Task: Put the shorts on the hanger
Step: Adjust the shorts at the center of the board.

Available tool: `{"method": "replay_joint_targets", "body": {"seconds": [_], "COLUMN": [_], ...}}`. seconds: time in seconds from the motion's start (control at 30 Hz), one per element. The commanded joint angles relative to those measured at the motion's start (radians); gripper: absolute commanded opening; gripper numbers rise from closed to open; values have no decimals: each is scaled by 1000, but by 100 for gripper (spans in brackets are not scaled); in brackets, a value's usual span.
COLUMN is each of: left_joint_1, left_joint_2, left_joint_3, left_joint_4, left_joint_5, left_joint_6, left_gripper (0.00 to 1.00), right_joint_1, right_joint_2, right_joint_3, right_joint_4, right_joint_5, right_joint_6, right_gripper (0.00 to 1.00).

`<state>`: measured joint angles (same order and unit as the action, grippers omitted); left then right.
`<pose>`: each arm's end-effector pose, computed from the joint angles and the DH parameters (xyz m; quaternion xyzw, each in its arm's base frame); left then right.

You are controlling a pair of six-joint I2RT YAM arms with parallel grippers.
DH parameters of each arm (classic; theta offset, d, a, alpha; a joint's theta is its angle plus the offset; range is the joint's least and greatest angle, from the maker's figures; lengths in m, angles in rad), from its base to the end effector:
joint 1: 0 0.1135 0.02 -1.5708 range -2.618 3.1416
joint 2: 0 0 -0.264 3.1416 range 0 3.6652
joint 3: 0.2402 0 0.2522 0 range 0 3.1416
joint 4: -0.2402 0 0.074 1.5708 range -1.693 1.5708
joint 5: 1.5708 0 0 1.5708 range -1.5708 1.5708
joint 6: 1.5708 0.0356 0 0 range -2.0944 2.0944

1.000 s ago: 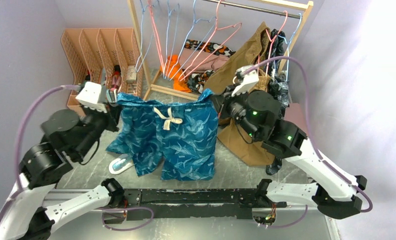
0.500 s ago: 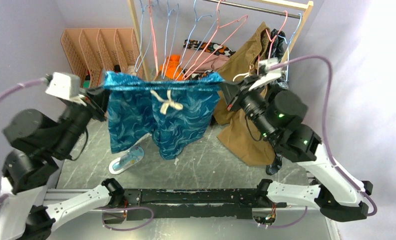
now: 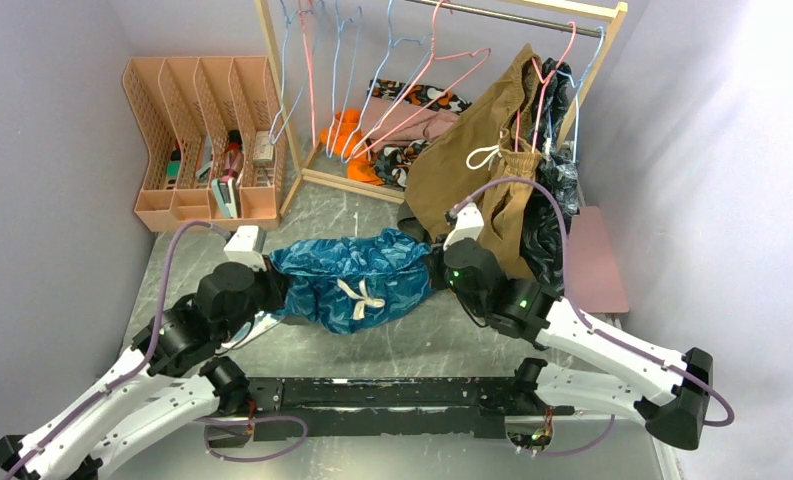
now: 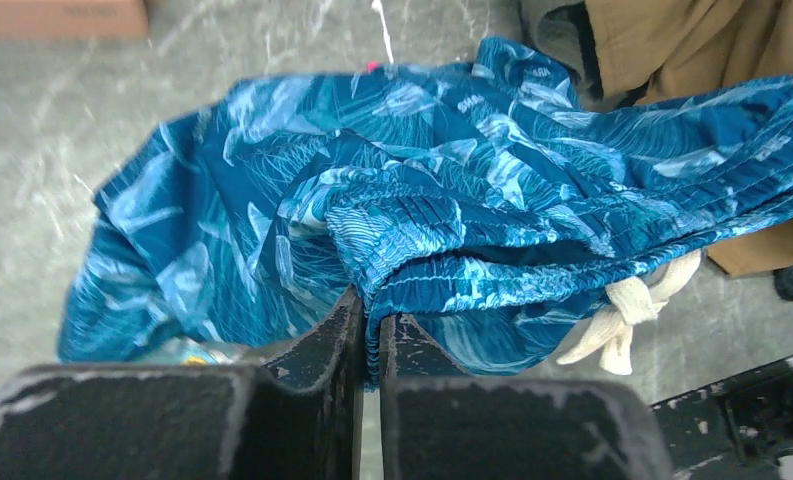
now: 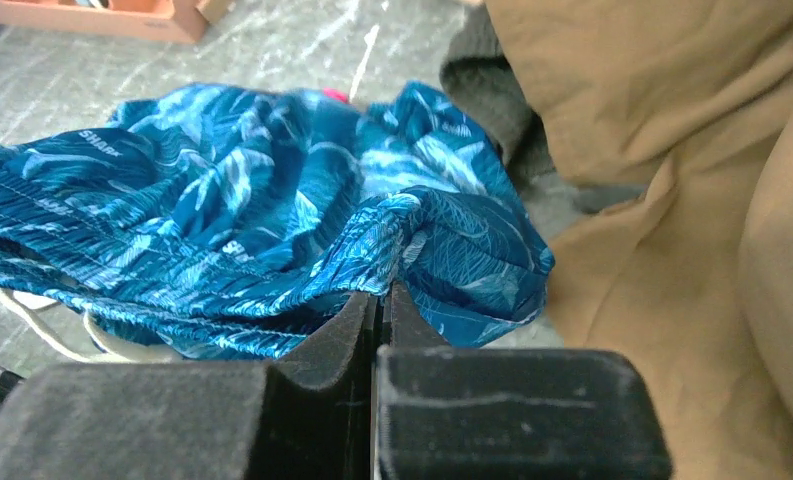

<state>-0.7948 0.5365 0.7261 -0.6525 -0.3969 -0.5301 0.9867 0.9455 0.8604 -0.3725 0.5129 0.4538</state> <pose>0.0924 -0.0745 0.3058 0.0072 0.8402 -0.1850 0.5098 0.1297 0.1646 0.3201 -0.0870 0.8276 0.1752 0.5262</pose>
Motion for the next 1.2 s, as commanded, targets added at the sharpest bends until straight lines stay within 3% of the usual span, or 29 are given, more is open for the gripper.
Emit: {"method": "replay_joint_targets", "body": {"seconds": [0.0, 0.3, 0.6, 0.87, 1.17], "left_joint_1": [3, 4, 4, 4, 3], "left_joint_2": [-12, 81, 68, 41, 31], "left_joint_3": [-54, -143, -377, -440, -402], "left_joint_4": [19, 145, 252, 246, 157], "left_joint_5": [0, 101, 176, 159, 99], "left_joint_6": [-205, -246, -406, -460, -480], "left_gripper": [7, 7, 7, 20, 37], "right_joint_1": [-6, -5, -5, -5, -4], "right_joint_2": [-30, -11, 8, 8, 5], "right_joint_3": [-83, -169, -322, -375, -367], "right_joint_4": [32, 102, 142, 121, 111], "right_joint_5": [18, -38, -118, -179, -233], "right_joint_6": [132, 164, 287, 334, 305], "right_gripper": [0, 0, 0, 0, 0]}}
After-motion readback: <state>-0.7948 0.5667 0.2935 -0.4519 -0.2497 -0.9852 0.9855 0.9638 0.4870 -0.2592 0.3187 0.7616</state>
